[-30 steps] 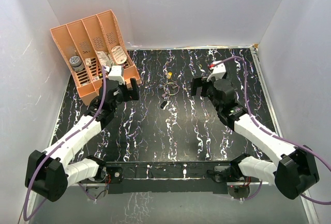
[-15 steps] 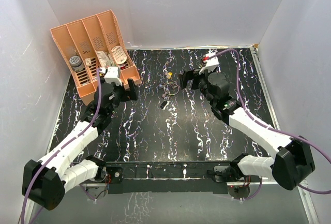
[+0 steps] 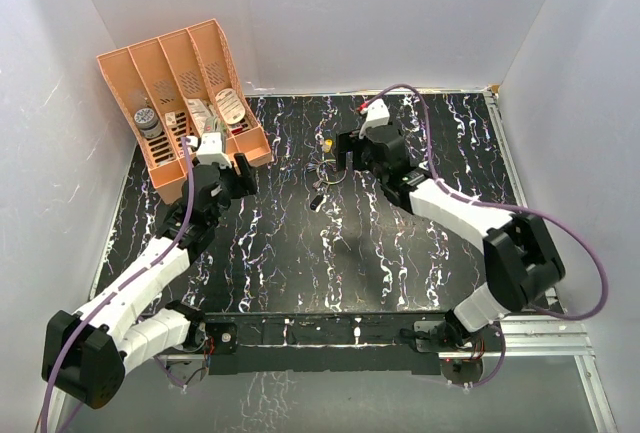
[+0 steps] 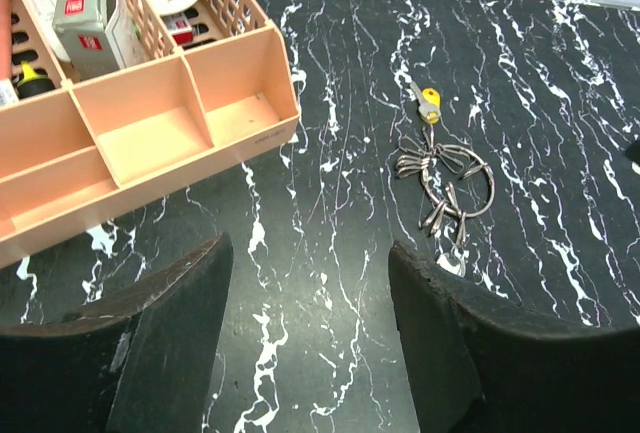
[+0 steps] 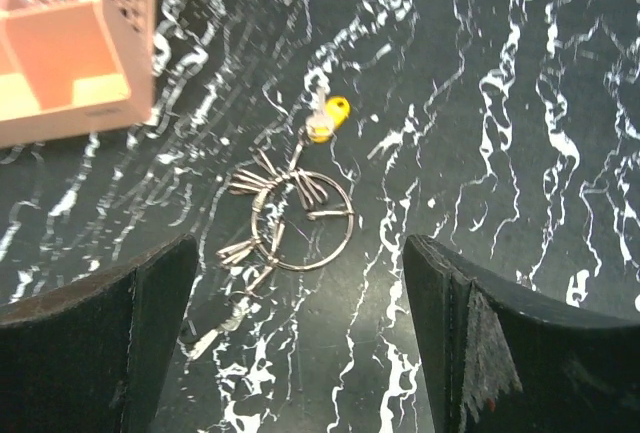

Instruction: Remove the keys from the keyring

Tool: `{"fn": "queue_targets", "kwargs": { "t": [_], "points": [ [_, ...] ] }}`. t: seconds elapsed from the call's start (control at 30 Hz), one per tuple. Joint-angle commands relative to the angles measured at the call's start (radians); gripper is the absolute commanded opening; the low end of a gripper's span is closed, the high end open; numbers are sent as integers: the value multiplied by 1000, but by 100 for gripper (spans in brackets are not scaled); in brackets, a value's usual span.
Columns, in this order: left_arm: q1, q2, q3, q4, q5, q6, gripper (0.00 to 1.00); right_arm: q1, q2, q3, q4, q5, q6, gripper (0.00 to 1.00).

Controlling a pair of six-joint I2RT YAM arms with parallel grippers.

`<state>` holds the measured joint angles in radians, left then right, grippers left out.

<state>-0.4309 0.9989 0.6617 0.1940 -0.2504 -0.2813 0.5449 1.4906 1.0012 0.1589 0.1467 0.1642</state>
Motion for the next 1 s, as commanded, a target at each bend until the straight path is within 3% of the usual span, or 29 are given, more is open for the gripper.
{"fn": "queue_targets", "kwargs": {
  "t": [0.0, 0.23, 0.63, 0.97],
  "points": [
    [2, -43, -27, -7, -25, -33, 61, -1, 100, 118, -83, 70, 29, 81],
    [3, -73, -43, 1, 5, -33, 58, 1, 242, 167, -58, 48, 19, 64],
    [3, -63, -50, 6, 57, -38, 59, -1, 476, 297, -81, 153, -42, 65],
    [2, -95, -57, -9, 34, -28, 59, -6, 600, 413, -96, 104, -55, 66]
  ]
}}
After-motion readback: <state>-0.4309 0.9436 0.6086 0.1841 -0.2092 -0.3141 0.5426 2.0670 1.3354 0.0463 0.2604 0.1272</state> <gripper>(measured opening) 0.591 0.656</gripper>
